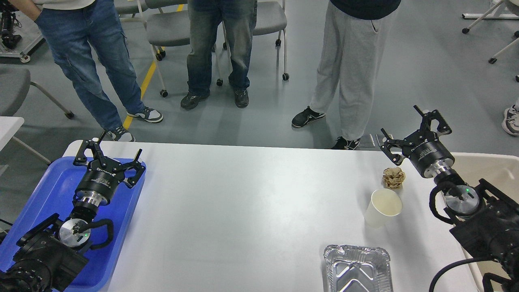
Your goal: Tidy desktop
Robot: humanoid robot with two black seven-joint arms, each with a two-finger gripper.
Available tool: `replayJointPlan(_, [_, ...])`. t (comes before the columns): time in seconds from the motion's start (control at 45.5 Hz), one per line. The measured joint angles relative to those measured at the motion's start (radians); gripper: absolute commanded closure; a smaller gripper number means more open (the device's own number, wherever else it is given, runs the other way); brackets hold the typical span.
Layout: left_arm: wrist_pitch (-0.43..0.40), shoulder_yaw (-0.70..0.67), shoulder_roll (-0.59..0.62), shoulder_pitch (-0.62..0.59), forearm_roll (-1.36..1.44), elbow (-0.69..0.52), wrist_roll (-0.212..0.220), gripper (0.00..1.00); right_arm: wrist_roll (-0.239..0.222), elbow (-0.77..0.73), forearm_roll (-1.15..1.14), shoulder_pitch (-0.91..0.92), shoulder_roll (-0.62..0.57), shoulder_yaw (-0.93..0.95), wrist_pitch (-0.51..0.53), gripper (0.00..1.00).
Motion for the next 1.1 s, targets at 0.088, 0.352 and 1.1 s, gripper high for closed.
replayJointPlan(0.088, [0.000, 0.000, 0.000, 0.000, 0.000, 0.000, 0.000, 0.00, 0.000, -0.001, 0.000, 0.000, 0.000, 0.000, 0.000, 0.00])
replayJointPlan(0.352, [0.000, 0.000, 0.000, 0.000, 0.000, 0.000, 0.001, 0.00, 0.000, -0.001, 0.000, -0.001, -0.001, -0.001, 0.000, 0.00])
replayJointPlan(1.1, [0.000, 0.001, 0.000, 0.000, 0.000, 0.000, -0.001, 0.00, -0.008, 0.151, -0.020, 0.039, -0.165, -0.108, -0.005, 0.00])
